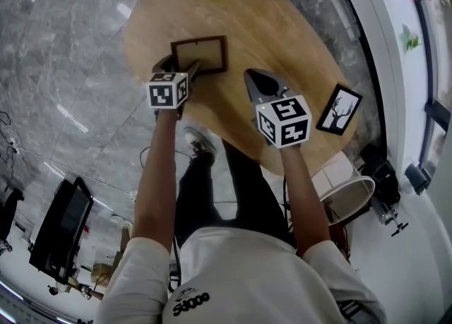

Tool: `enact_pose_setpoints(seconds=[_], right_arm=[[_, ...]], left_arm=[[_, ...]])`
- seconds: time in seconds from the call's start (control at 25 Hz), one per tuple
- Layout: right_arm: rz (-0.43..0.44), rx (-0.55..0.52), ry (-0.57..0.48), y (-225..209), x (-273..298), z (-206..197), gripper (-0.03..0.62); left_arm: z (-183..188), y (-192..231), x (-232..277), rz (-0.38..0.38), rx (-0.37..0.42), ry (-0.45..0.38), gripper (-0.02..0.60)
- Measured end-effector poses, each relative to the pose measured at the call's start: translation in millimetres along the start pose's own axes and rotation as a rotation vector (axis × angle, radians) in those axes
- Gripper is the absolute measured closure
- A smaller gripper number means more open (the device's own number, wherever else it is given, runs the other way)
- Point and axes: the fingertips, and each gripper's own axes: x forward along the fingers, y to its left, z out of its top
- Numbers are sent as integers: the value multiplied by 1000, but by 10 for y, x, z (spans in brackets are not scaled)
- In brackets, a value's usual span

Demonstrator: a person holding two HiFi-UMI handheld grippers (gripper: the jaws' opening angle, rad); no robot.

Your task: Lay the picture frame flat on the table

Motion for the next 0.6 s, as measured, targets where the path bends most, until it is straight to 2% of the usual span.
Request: enact_pose_setpoints(seconds=[0.12, 0.32, 0.6], right_arm=[[-3, 2, 0, 5, -4, -15, 591], [-9, -6, -2, 29, -37, 0, 591], [-37, -42, -60, 183, -292, 238, 591]], left_arm=[[-39, 42, -16, 23, 5, 12, 225], [-48, 56, -75, 14, -13, 10, 225], [96, 19, -448, -3, -1, -42, 233]])
